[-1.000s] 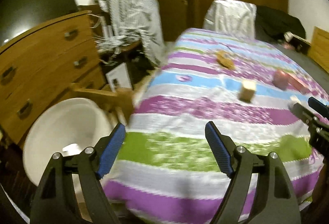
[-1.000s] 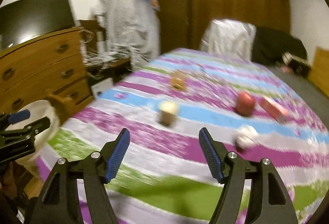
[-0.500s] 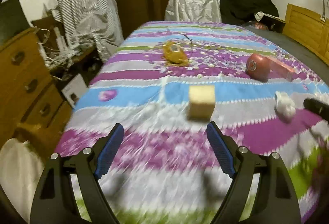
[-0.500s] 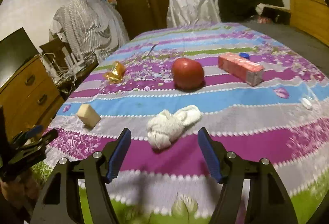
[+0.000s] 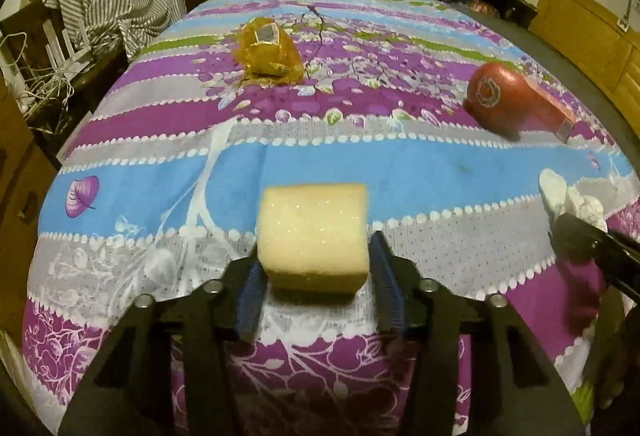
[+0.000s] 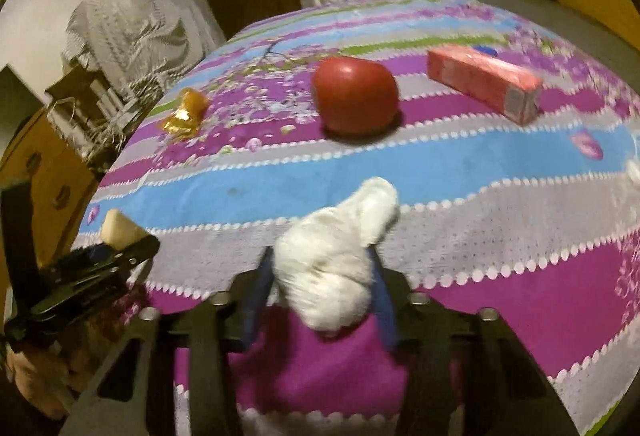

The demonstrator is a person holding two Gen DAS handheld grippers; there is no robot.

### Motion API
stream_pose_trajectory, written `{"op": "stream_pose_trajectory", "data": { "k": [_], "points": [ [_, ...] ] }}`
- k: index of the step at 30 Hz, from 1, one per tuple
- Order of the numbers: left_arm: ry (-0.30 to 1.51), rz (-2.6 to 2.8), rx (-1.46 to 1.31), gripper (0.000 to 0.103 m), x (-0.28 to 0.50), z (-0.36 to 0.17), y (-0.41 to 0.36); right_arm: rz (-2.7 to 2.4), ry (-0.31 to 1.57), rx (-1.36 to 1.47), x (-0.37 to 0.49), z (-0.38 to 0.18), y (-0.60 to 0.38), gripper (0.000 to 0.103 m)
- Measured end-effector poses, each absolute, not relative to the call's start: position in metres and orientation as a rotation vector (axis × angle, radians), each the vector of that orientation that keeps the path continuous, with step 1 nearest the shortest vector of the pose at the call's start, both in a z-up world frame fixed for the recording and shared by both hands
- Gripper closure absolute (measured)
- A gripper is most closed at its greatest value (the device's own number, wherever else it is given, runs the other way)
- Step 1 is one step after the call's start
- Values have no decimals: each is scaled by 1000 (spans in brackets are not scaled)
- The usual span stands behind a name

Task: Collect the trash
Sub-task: 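Grasp the yellow sponge with the left tool while the right tool grasps the white knotted cloth, then carry the yellow sponge and white cloth over the bucket with both tools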

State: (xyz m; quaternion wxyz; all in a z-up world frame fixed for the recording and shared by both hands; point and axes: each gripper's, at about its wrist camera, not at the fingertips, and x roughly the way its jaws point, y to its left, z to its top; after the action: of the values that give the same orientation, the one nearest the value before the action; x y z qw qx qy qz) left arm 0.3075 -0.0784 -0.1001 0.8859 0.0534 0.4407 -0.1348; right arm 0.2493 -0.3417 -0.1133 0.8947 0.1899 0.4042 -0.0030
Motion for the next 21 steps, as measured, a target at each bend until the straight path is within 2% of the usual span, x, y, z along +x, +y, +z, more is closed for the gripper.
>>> {"op": "stream_pose_trajectory", "data": {
  "k": [2,10,21],
  "points": [
    [911,-285,90,67,305,-99,-75,1,817,434,245,-114,-347,66],
    [761,-225,24,67,241,-51,-41,56,672,407,187,-78,-327,66],
    [702,-101,-18,67,109,-33,-4,247,673,338,101,-58,-244,66]
  ]
}}
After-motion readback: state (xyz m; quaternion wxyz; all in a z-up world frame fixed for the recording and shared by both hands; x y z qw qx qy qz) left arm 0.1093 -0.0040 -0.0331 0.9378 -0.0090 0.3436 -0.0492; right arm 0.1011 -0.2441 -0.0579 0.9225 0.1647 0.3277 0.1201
